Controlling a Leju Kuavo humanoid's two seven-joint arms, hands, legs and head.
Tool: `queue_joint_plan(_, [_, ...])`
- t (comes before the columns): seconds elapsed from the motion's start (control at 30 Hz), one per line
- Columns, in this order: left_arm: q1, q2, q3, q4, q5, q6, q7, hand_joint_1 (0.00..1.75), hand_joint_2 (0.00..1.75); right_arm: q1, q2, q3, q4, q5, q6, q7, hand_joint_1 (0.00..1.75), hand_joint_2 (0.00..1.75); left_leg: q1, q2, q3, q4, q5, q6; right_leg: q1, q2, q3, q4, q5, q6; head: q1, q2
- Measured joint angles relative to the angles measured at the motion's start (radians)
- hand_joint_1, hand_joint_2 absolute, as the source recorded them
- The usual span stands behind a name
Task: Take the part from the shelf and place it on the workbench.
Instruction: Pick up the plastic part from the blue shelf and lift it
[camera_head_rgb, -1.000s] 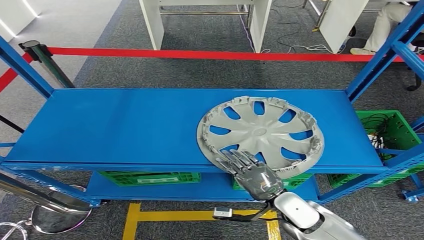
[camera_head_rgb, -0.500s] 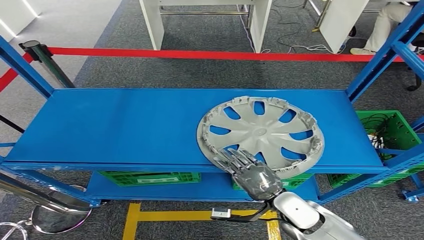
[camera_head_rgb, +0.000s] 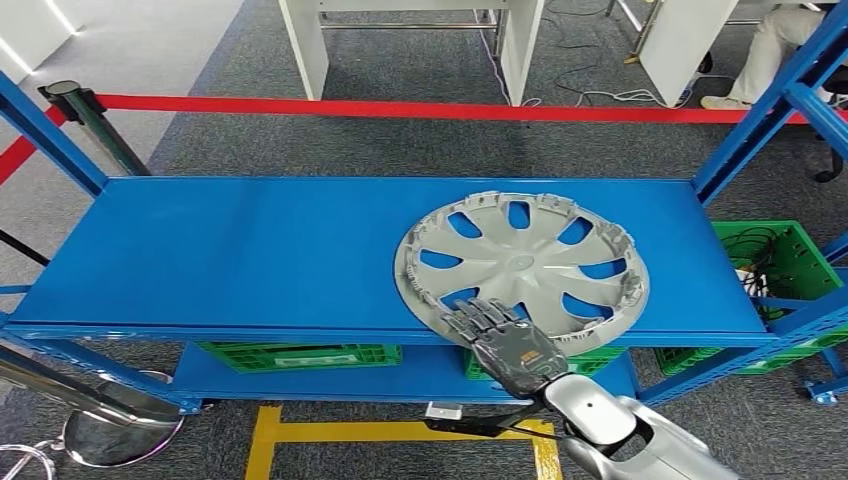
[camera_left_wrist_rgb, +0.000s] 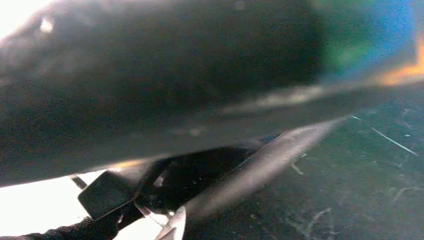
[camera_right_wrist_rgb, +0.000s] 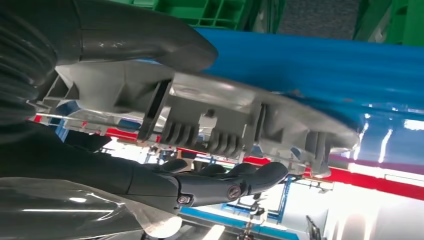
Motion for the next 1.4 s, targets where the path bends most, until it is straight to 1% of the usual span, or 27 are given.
queue_joint_plan(0.23, [0.000,0.000,0.001,0.000,0.002,0.000,-0.009,0.00,0.00,0.000,-0.024,0.004,-0.049,-0.017,-0.044,-0.022,0.00,1.75,0.000,0.000,0.000,0.000,0.000,0.000,0.000,0.000,0.000,0.000,0.000,0.000,0.000,0.000])
queue_joint_plan(0.57, [0.001,0.000,0.012,0.002,0.004,0.000,-0.011,0.00,0.00,0.007,-0.051,0.004,-0.088,-0.024,-0.054,-0.024,0.00,1.75,0.000,0.000,0.000,0.000,0.000,0.000,0.000,0.000,0.000,0.000,0.000,0.000,0.000,0.000])
queue_joint_plan(1.07, [0.002,0.000,0.014,0.003,0.005,0.000,-0.012,0.00,0.00,0.022,-0.058,0.003,-0.101,-0.023,-0.063,-0.032,0.00,1.75,0.000,0.000,0.000,0.000,0.000,0.000,0.000,0.000,0.000,0.000,0.000,0.000,0.000,0.000])
queue_joint_plan(1.2, [0.003,0.000,0.014,0.003,0.005,0.003,-0.012,0.00,0.00,0.049,-0.067,-0.012,-0.101,-0.001,-0.082,-0.028,0.00,1.75,0.000,0.000,0.000,0.000,0.000,0.000,0.000,0.000,0.000,0.000,0.000,0.000,0.000,0.000])
queue_joint_plan(1.4, [0.005,0.000,0.014,0.003,0.005,0.008,-0.011,0.00,0.00,0.115,-0.096,-0.066,-0.105,0.027,-0.116,-0.028,0.00,1.75,0.000,0.000,0.000,0.000,0.000,0.000,0.000,0.000,0.000,0.000,0.000,0.000,0.000,0.000])
